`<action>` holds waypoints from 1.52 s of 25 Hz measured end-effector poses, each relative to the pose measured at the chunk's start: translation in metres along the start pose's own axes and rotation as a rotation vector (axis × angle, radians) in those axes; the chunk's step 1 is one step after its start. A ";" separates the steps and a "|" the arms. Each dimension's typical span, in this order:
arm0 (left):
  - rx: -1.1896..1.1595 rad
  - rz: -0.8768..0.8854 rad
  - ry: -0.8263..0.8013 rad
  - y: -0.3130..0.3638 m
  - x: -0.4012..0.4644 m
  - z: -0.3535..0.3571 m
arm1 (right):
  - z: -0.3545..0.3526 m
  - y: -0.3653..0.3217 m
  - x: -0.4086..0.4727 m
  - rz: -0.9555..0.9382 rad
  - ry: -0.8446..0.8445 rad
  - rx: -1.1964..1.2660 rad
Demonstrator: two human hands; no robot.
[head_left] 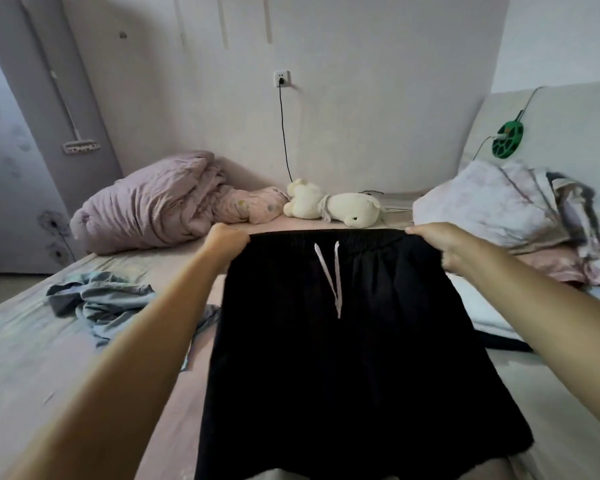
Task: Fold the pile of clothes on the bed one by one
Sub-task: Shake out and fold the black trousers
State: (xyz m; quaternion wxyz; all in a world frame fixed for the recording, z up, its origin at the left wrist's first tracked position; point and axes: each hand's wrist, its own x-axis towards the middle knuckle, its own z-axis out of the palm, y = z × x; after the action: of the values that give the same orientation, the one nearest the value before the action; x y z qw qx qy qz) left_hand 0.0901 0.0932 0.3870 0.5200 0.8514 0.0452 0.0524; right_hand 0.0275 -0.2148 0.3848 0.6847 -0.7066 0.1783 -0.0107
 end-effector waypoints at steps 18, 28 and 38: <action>-0.544 0.290 -0.328 -0.043 -0.068 0.083 | 0.064 0.065 -0.023 -0.732 -0.008 -0.349; -0.193 0.486 -0.593 -0.026 -0.008 0.042 | 0.030 0.052 -0.035 -0.851 -0.201 -0.294; -0.192 0.517 -0.412 -0.016 0.000 0.047 | 0.017 0.033 0.009 -0.705 -0.258 -0.287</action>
State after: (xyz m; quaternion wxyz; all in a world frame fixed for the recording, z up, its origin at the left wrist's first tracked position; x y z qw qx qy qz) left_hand 0.0965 0.0593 0.3521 0.5656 0.7745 -0.2831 0.0134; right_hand 0.0326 -0.2012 0.3498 0.5504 -0.8084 -0.1627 -0.1311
